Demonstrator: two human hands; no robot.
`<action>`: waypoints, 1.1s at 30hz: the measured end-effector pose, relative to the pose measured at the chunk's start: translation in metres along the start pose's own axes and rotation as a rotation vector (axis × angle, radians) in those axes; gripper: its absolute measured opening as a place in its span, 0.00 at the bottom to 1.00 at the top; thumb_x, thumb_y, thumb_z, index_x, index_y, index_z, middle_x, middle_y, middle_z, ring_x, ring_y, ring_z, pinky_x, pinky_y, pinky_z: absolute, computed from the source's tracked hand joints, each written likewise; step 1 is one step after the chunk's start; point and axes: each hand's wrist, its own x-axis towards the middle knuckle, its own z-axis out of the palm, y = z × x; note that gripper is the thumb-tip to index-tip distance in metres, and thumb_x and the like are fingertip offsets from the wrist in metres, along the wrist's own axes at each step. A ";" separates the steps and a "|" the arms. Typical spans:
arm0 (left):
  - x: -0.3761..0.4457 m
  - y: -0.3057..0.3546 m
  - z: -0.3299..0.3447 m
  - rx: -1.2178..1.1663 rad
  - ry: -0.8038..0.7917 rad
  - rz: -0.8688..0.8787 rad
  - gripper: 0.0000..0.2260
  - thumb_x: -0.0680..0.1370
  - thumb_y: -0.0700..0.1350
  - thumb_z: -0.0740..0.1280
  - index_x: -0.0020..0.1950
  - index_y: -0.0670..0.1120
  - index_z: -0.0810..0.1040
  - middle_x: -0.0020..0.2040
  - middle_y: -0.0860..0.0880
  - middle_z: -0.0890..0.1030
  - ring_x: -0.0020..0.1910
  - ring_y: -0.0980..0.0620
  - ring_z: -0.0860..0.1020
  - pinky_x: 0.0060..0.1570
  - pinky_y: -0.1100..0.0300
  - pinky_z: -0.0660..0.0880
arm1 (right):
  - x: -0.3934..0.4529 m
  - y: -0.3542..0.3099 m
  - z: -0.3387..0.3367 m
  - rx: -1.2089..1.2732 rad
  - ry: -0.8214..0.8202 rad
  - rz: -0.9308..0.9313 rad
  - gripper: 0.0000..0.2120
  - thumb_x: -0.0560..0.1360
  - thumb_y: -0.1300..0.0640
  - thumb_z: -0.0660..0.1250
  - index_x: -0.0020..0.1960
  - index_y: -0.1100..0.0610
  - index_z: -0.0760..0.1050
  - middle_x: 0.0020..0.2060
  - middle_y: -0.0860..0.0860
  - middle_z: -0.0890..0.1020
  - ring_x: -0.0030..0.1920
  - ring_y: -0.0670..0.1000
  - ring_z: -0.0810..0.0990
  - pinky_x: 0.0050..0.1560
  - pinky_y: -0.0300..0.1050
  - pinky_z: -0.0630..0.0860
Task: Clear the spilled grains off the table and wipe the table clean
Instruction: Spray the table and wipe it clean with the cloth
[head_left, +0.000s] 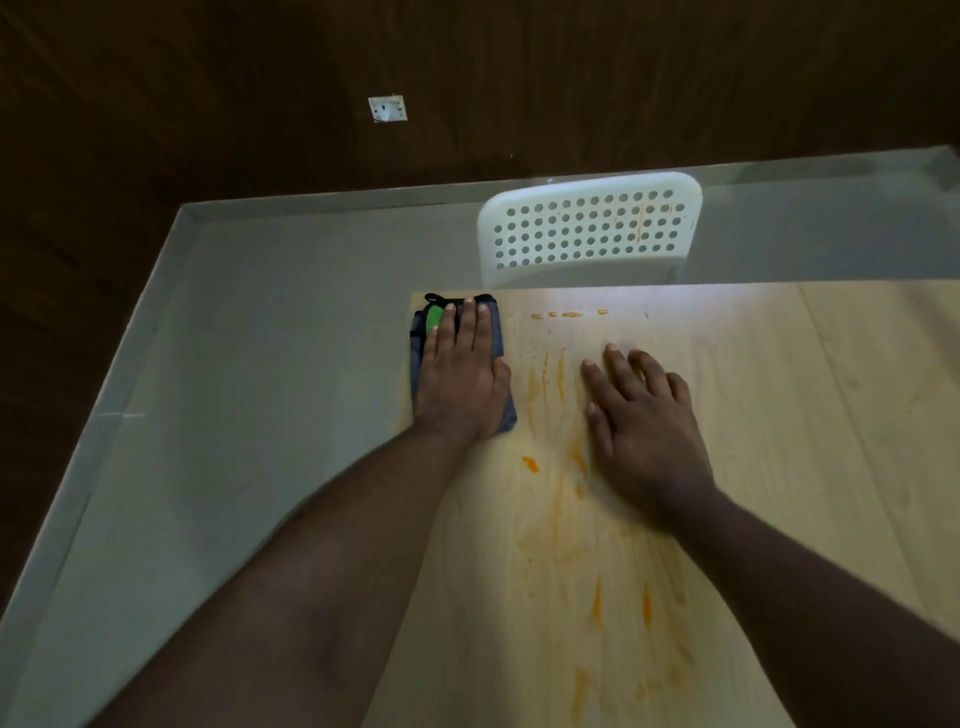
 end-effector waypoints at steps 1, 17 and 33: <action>0.012 0.006 0.000 0.002 0.005 0.012 0.33 0.82 0.55 0.42 0.86 0.43 0.43 0.87 0.45 0.46 0.85 0.44 0.44 0.84 0.47 0.43 | 0.002 0.002 0.000 0.000 0.001 0.000 0.28 0.87 0.39 0.44 0.86 0.42 0.47 0.86 0.46 0.47 0.85 0.51 0.42 0.84 0.59 0.47; 0.019 0.000 0.002 0.020 -0.002 0.151 0.32 0.84 0.56 0.44 0.87 0.45 0.44 0.87 0.47 0.46 0.85 0.46 0.44 0.84 0.46 0.45 | 0.006 0.000 -0.006 0.001 -0.014 0.004 0.28 0.86 0.39 0.43 0.85 0.42 0.49 0.86 0.47 0.49 0.85 0.51 0.43 0.83 0.57 0.46; -0.058 0.015 0.001 -0.034 -0.040 0.150 0.32 0.85 0.55 0.46 0.86 0.47 0.40 0.87 0.48 0.40 0.85 0.49 0.39 0.84 0.48 0.43 | 0.005 0.005 -0.004 0.024 -0.010 -0.017 0.28 0.87 0.40 0.45 0.85 0.44 0.52 0.85 0.48 0.52 0.85 0.52 0.45 0.83 0.60 0.51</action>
